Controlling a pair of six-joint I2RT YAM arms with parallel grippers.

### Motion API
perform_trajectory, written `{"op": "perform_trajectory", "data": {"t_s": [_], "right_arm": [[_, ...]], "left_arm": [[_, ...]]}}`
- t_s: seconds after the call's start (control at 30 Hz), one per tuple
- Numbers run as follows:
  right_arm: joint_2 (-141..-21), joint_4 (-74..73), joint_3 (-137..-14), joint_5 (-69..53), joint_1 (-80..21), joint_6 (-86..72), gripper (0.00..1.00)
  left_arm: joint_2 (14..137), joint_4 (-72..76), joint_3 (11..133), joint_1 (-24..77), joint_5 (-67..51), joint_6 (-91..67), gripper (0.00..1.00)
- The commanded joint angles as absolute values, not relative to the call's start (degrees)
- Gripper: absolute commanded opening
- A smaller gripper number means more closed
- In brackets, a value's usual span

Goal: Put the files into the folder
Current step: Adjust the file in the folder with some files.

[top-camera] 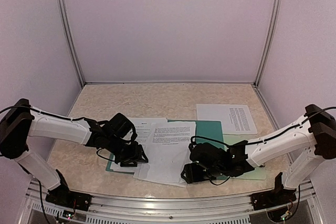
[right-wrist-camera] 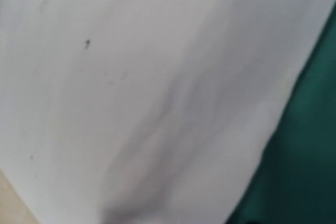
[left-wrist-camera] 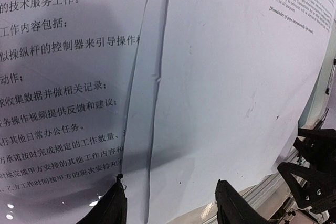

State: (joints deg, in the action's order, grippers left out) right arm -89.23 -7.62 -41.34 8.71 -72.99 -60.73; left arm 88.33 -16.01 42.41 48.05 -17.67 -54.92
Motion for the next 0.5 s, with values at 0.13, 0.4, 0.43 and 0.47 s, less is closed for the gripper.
{"op": "perform_trajectory", "data": {"t_s": [0.13,0.4,0.43,0.47], "right_arm": [[-89.74,-9.13,-42.09,8.76,-73.81,-60.42,0.6],[-91.61,-8.37,-44.14,8.22,-76.21,-61.67,0.58],[-91.68,-8.37,-44.2,8.3,-76.35,-61.76,0.58],[-91.74,-8.51,-44.31,8.39,-76.52,-61.86,0.58]], "left_arm": [[88.02,-17.21,43.42,48.6,-16.8,-54.09,0.55],[87.81,-17.55,43.51,48.59,-16.22,-53.97,0.55],[87.8,-17.53,43.46,48.6,-16.11,-53.9,0.55],[87.8,-17.54,43.5,48.67,-16.03,-53.96,0.55]]}}
